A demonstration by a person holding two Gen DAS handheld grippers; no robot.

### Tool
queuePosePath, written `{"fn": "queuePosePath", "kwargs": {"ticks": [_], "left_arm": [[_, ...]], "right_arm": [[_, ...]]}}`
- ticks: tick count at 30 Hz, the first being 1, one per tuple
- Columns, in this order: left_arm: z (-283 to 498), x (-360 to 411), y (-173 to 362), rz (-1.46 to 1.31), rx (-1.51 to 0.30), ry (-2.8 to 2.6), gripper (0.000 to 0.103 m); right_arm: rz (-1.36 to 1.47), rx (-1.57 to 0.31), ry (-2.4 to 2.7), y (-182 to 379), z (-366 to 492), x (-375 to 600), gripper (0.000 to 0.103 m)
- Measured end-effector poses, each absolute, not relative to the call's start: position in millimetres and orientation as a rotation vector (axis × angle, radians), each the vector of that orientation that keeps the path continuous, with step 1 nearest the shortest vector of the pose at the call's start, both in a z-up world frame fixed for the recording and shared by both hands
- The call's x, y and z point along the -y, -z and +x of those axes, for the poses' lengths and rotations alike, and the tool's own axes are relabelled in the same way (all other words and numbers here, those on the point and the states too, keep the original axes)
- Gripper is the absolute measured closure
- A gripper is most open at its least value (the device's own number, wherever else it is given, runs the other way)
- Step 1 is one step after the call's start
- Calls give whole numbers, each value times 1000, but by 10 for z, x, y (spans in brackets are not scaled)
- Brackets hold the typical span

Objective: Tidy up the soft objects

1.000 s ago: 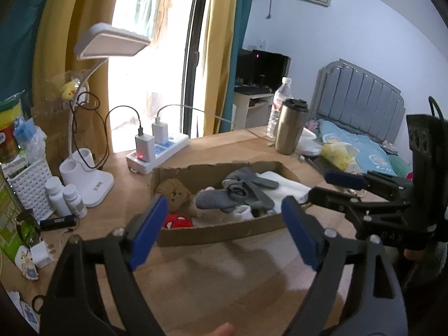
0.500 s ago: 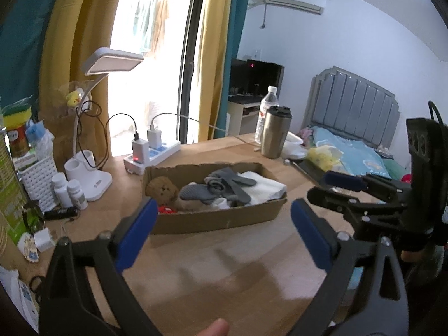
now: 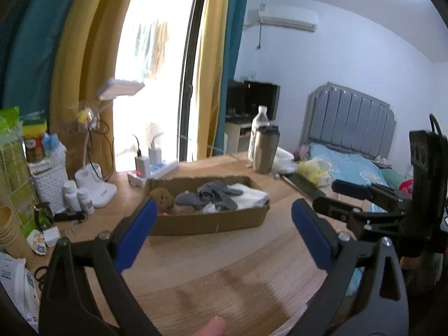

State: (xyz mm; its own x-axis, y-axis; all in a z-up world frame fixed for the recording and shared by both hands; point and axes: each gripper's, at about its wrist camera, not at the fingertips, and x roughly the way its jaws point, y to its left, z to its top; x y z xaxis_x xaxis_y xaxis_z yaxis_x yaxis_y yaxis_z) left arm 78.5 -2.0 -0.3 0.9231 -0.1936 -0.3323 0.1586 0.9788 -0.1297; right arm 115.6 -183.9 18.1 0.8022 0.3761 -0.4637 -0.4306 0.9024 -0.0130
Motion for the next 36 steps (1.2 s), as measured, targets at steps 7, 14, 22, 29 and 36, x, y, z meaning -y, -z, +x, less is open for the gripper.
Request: {"fn": "queuePosePath", "kwargs": {"ticks": [7,14,22,29,36], "left_arm": [[532,19,-188,-97,-297,185,3],[400,1,-366,-108,-272,154,2],[320,110,-580,-79,-239,127,2],[211,206,-633,-46,-215,112,2],[213,192,-636,-43,-217,95,2]], "right_arm": [[-117,-371,-404,-418,884,1893,33],[-131,-320,-376,-594,729,1915,33],[-114,-268,-308,-807,584,2104,33],[-98,-259,-292,-855,541,2179,26],[-110,-275,-311,-813,546,2093,26]]}}
